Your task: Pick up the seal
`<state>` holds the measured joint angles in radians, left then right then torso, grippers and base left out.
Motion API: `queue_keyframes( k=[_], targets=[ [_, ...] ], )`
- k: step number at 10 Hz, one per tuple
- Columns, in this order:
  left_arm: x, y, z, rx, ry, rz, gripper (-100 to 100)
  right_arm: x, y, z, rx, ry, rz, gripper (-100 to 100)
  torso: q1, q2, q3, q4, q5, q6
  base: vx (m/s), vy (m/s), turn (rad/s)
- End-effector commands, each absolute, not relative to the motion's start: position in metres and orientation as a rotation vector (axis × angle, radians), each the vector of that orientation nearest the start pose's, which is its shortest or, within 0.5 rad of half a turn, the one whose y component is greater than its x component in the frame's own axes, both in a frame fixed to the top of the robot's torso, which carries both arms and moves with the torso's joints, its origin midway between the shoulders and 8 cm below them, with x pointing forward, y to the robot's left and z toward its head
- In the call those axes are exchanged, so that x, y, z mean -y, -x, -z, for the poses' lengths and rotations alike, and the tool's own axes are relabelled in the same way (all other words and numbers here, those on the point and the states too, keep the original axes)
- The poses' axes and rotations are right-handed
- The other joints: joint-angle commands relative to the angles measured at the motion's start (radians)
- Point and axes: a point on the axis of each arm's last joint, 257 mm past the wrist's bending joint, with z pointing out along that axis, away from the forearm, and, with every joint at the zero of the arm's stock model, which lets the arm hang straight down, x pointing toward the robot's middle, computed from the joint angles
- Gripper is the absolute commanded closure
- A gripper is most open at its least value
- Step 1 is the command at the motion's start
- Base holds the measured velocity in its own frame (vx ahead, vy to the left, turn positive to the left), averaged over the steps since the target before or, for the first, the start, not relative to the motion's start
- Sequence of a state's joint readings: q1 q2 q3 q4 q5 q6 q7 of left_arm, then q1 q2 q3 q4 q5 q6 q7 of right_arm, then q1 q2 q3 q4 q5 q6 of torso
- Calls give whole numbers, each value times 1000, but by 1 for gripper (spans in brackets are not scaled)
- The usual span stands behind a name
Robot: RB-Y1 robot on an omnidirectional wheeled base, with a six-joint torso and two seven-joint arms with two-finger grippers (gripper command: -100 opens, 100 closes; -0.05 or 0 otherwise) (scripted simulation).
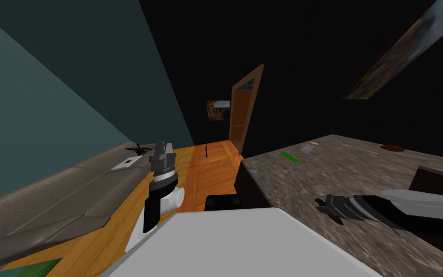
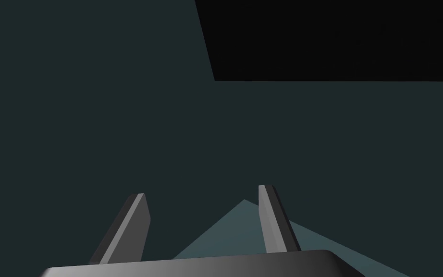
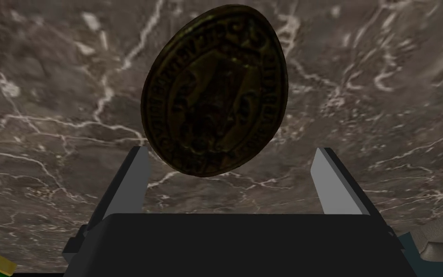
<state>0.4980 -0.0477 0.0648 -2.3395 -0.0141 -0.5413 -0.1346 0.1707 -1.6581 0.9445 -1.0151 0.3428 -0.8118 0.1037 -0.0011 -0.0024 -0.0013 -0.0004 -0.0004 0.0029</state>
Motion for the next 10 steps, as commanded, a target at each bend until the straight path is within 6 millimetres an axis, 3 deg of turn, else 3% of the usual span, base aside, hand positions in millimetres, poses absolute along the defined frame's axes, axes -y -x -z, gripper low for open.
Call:
queue_keyframes(
  k=[1, 5, 6, 7, 10],
  targets=[
    [-298, -319, -59, -540, 546, 1119, 0, 648, -138, 336, -2851, 562, -114, 100, 0, 0, 0, 0, 0, 0, 6, 1, 6],
    [-298, -319, -59, -540, 546, 1119, 0, 648, -139, 336, -2851, 561, -113, 100, -2, 3, 2, 1, -1, 0, 0, 0, 0],
    [-298, -319, -59, -540, 546, 1119, 0, 648, -139, 336, -2851, 562, -113, 0, -2, 3, 2, 1, -1, 0, 0, 0, 0],
    [-298, -319, -59, -540, 546, 1119, 0, 646, -146, 331, -2855, 527, -112, 100, -2, 3, 2, 1, -1, 0, -41, -66, 231],
    [-298, -319, -59, -540, 546, 1119, 0, 645, -155, 324, -2860, 485, -108, 100, -6, 7, 4, 2, -1, 0, -94, -59, 149]
  ],
)
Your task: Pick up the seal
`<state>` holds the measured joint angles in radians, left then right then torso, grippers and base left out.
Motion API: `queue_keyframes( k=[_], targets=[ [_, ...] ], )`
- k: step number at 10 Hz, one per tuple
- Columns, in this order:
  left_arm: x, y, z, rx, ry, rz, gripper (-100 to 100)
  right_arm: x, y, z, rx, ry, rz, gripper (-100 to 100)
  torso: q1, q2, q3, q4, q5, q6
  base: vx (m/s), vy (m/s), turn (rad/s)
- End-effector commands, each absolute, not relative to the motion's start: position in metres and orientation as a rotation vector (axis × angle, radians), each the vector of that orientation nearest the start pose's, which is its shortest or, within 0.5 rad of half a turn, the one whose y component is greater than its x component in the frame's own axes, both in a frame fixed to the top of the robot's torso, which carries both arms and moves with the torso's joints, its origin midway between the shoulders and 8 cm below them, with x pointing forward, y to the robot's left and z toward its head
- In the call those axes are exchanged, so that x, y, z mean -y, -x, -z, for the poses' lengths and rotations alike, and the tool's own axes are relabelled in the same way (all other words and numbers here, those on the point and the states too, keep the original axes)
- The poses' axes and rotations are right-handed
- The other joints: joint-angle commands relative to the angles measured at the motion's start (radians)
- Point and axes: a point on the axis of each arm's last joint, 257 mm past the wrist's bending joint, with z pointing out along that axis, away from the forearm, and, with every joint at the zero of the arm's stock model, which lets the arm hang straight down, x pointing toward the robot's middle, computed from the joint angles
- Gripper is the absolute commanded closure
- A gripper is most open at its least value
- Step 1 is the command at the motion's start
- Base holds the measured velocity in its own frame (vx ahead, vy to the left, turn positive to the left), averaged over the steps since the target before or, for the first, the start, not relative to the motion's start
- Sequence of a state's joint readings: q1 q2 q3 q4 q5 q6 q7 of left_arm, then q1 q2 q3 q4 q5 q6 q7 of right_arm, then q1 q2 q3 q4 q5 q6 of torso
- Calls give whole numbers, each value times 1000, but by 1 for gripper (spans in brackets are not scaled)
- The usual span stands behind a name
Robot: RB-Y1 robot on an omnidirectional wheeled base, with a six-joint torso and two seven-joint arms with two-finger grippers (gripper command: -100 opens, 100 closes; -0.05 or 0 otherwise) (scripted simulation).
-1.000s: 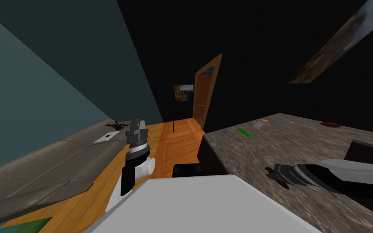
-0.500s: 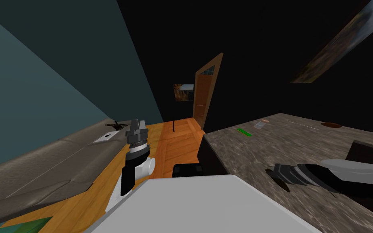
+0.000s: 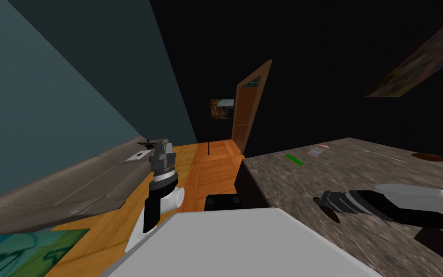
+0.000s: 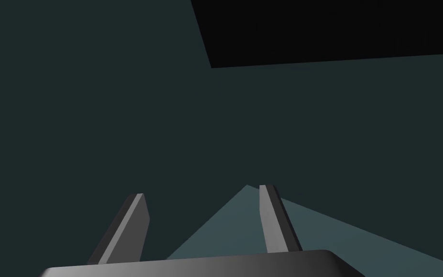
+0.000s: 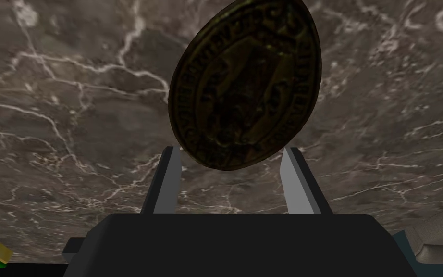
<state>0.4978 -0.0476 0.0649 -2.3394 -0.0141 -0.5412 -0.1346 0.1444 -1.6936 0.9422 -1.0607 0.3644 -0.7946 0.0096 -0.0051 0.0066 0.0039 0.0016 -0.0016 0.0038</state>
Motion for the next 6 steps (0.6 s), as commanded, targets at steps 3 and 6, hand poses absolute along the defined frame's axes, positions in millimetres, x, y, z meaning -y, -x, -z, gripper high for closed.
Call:
queue_keyframes(
  k=[3, 6],
  targets=[
    [-298, -319, -59, -540, 546, 1119, 0, 644, -164, 318, -2864, 443, -105, 100, 0, 2, 1, 1, 0, 0, -116, -28, 73],
    [-298, -319, -59, -540, 546, 1119, 0, 644, -166, 317, -2864, 436, -105, 0, 1, -2, -1, 0, 0, 1, -50, -16, 34]
  ],
)
